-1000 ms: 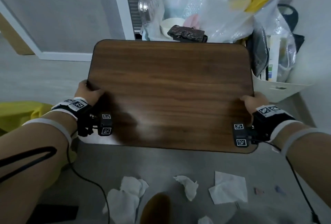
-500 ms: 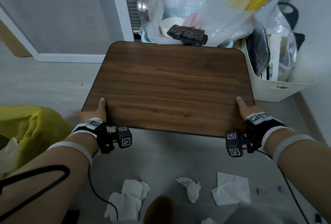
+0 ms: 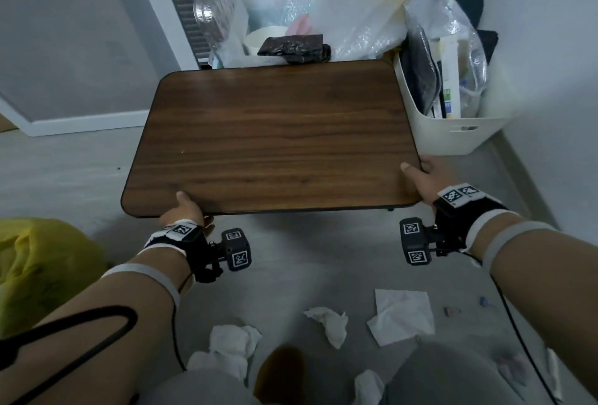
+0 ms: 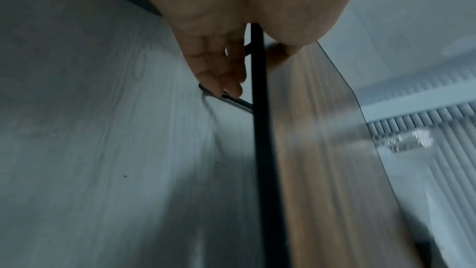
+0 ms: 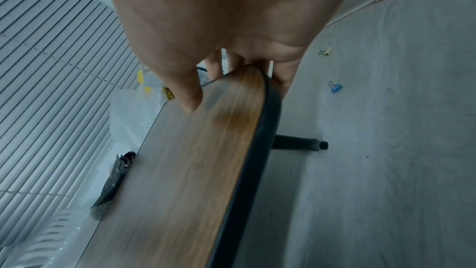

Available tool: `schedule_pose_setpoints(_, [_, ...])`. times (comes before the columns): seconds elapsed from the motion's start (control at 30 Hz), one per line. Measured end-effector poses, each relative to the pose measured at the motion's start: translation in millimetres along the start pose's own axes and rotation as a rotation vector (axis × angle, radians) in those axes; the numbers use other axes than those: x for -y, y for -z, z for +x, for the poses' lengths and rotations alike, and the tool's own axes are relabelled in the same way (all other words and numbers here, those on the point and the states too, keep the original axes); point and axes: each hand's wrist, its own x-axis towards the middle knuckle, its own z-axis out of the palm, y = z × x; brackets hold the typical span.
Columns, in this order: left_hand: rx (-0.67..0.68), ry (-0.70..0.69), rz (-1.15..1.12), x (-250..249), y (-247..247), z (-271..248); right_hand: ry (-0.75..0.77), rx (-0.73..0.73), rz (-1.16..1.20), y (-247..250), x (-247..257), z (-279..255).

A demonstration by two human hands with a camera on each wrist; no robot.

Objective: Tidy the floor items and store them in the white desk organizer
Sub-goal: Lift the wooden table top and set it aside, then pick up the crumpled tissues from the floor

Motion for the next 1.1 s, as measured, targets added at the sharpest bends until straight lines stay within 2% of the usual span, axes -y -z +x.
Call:
schedule_pose_setpoints(0.07, [0.159, 0.010, -0.129, 10.3, -12.5, -24.4, -0.092, 0.038, 0.165, 4.6, -13.0, -1.0])
schedule_pose_setpoints(0.17, [0.416, -0.017, -0.018, 25.8, -25.4, -52.1, -0.184, 0.046, 0.257, 15.1, -28.0, -13.5])
schedule_pose_setpoints(0.23, [0.508, -0.021, 0.102, 35.7, -29.1, -70.3, -0.228, 0.023, 0.243, 24.2, -39.4, -33.5])
schedule_pose_setpoints(0.33, [0.606, 0.042, 0.224, 51.4, -16.9, -114.2, -0.325, 0.106, 0.154, 39.5, -57.1, -83.4])
schedule_pose_setpoints(0.4, [0.614, 0.089, 0.266, 62.2, 2.3, -149.9, -0.369, 0.200, 0.040, 52.4, -63.0, -127.0])
schedule_pose_setpoints(0.47, [0.551, 0.083, 0.286, 75.0, 22.7, -178.8, -0.374, 0.352, -0.097, 64.7, -63.5, -169.4])
schedule_pose_setpoints(0.53, [0.490, 0.063, 0.294, 91.2, 42.6, -199.0, -0.344, 0.511, -0.218, 71.3, -62.8, -207.4])
schedule_pose_setpoints(0.6, [0.501, 0.110, 0.293, 105.2, 60.8, -214.1, -0.272, 0.634, -0.419, 74.2, -63.8, -234.7])
schedule_pose_setpoints(0.67, [0.502, 0.125, 0.331, 126.3, 78.0, -213.6, -0.223, 0.684, -0.616, 73.3, -66.6, -258.8])
schedule_pose_setpoints(0.73, [0.467, 0.106, 0.404, 136.7, 88.7, -215.3, -0.195, 0.658, -0.679, 72.6, -70.3, -268.2])
schedule_pose_setpoints(0.8, [0.430, 0.038, 0.565, 208.1, 97.6, -159.8, -0.179, 0.698, -0.726, 10.0, -129.4, -270.6])
schedule_pose_setpoints(0.93, [0.347, -0.240, 0.827, 244.7, 107.5, -138.4, -0.197, 0.708, -0.764, -16.1, -160.8, -290.6])
schedule_pose_setpoints(1.03, [0.369, -0.330, 1.013, 275.7, 97.1, -96.0, -0.149, 0.768, -0.829, -56.9, -200.7, -288.1])
schedule_pose_setpoints(1.1, [0.443, -0.352, 1.190, 292.5, 89.0, -80.3, -0.104, 0.832, -0.914, -78.1, -223.6, -285.2])
